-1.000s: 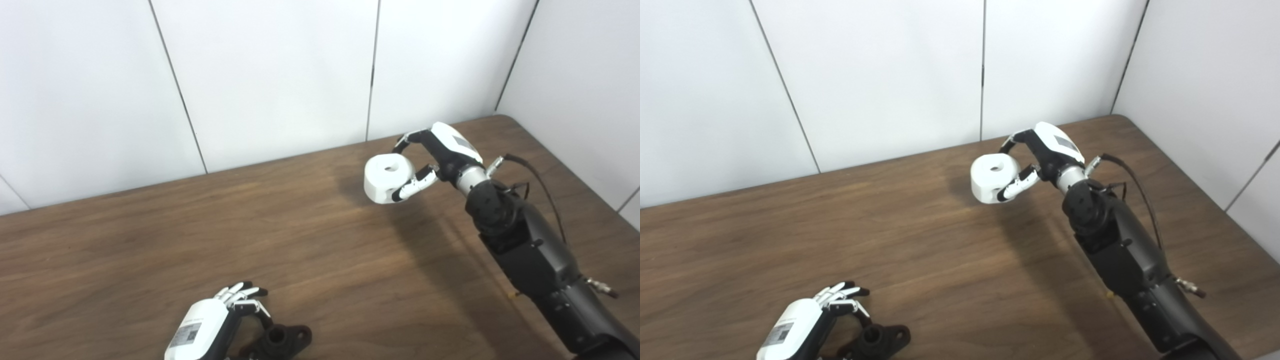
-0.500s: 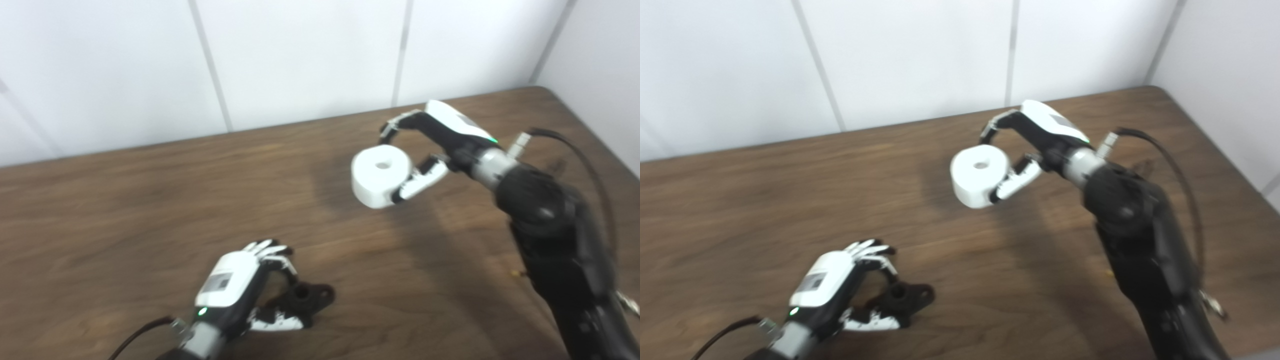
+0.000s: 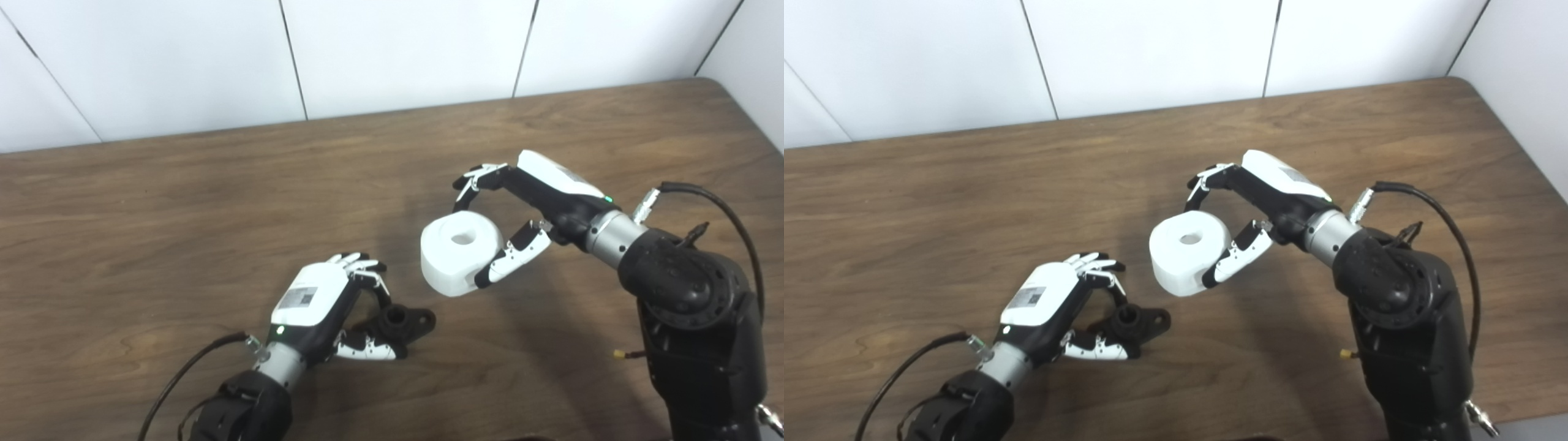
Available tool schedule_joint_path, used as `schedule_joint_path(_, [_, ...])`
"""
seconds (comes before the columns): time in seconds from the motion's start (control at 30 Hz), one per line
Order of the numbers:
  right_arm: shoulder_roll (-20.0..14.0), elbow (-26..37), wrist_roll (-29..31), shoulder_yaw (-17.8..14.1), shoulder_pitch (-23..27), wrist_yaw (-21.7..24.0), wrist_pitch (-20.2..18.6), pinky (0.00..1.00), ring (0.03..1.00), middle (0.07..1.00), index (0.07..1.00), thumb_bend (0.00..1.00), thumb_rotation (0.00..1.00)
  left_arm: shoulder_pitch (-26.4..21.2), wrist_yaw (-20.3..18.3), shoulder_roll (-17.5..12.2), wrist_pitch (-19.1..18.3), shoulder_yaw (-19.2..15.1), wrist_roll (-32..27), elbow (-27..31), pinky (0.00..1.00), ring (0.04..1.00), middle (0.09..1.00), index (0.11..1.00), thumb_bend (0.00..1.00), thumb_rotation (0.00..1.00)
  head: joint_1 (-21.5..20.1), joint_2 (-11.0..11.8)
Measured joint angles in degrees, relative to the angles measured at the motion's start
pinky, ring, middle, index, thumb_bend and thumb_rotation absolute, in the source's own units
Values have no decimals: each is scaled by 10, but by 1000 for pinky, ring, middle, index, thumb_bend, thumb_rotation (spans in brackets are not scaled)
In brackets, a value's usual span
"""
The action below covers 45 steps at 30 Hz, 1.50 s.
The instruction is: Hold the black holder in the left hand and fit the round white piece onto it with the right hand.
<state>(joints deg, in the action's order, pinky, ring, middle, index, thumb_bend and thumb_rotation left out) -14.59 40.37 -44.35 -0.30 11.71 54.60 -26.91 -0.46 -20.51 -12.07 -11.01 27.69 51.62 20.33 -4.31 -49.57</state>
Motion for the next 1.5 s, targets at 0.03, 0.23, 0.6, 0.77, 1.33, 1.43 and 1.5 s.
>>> schedule_joint_path(0.03, [2, 4, -1, 3, -1, 3, 0, 905, 944, 841, 483, 522, 141, -2, -3, 1, -1, 0, 1, 0, 919, 914, 833, 487, 519, 54, 2, -2])
schedule_joint_path(0.23, [13, 15, 0, 22, -10, 12, 0, 852, 935, 835, 483, 523, 139, -4, -7, 7, -8, 2, 8, 0, 919, 917, 836, 487, 518, 55, 7, -5])
schedule_joint_path(0.6, [43, 21, 5, 45, -25, -13, 0, 874, 944, 833, 483, 523, 141, -8, -19, 14, -18, 4, 12, 3, 912, 916, 833, 487, 519, 55, 13, -2])
schedule_joint_path(0.77, [48, 35, 2, 59, -19, -20, 0, 867, 945, 834, 483, 523, 142, -8, -20, 15, -18, 5, 12, 2, 909, 914, 835, 487, 519, 56, 15, 0])
schedule_joint_path(1.33, [45, 28, 9, 83, -38, -67, 2, 854, 931, 828, 483, 524, 138, -10, -28, 25, -21, 8, 26, 0, 912, 912, 839, 487, 518, 55, 22, -1])
schedule_joint_path(1.43, [34, 24, 11, 88, -45, -76, 2, 854, 934, 827, 483, 524, 137, -11, -30, 26, -21, 9, 30, 1, 909, 909, 840, 487, 518, 55, 22, -1])
schedule_joint_path(1.5, [30, 18, 12, 93, -45, -81, 2, 854, 937, 826, 483, 523, 136, -12, -31, 26, -21, 9, 32, 1, 905, 904, 841, 488, 518, 55, 23, -2])
